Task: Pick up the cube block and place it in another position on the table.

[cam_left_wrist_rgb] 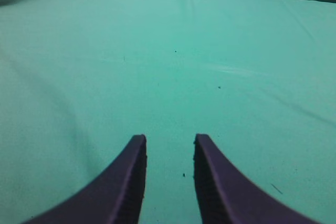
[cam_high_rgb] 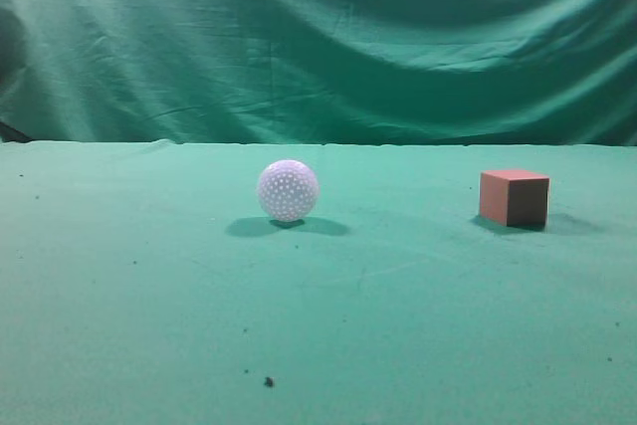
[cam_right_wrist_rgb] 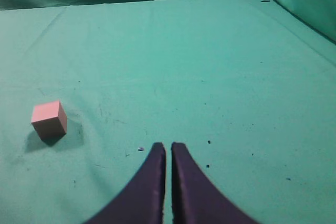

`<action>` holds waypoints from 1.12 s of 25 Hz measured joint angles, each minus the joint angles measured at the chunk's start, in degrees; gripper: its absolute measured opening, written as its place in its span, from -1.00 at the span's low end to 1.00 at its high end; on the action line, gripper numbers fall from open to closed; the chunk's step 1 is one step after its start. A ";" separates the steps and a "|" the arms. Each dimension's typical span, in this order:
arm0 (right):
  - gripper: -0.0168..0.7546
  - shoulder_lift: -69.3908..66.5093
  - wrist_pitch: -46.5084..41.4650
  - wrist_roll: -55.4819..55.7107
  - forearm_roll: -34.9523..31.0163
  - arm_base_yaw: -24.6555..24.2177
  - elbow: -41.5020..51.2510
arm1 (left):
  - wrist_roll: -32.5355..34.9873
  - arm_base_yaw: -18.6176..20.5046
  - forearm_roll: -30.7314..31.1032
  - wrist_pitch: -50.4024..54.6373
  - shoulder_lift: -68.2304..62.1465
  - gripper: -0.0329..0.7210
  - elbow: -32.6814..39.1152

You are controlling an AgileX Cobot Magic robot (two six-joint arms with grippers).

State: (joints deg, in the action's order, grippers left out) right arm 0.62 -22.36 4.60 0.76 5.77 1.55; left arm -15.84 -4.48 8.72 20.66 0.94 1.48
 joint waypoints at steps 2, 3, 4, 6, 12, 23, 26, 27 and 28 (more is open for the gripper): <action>-0.96 0.00 0.00 0.00 0.00 0.00 0.00 | 0.00 0.00 0.00 0.00 0.00 -0.22 0.00; -0.96 0.00 0.00 0.00 0.00 0.00 0.00 | 0.00 0.00 0.00 0.00 0.00 -0.22 0.00; -0.96 0.00 0.00 0.00 0.00 0.00 0.00 | 0.00 0.00 0.00 0.00 0.00 -0.22 0.00; -0.96 0.00 0.00 0.00 0.00 0.00 0.00 | 0.00 0.00 0.00 0.00 0.00 -0.22 0.00; -0.96 0.00 0.00 0.00 0.00 0.00 0.00 | 0.00 0.00 0.00 0.00 0.00 -0.22 0.00; -0.96 0.00 4.70 0.09 -2.46 0.00 0.03 | 0.00 0.00 0.00 0.00 0.00 -0.22 0.00; -0.96 0.00 17.08 0.09 -3.63 0.00 0.13 | 0.00 0.00 0.00 0.00 0.00 -0.22 0.00; -0.96 0.00 21.65 -0.01 -3.71 0.00 0.13 | 0.00 0.00 0.00 0.00 0.00 -0.22 0.00; -0.96 0.00 26.95 -0.13 -3.86 0.00 0.13 | 0.00 0.00 0.00 0.00 0.00 -0.22 0.00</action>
State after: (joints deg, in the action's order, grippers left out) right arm 0.62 4.60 4.47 -3.09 5.77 1.68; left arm -15.84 -4.48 8.72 20.66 0.94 1.48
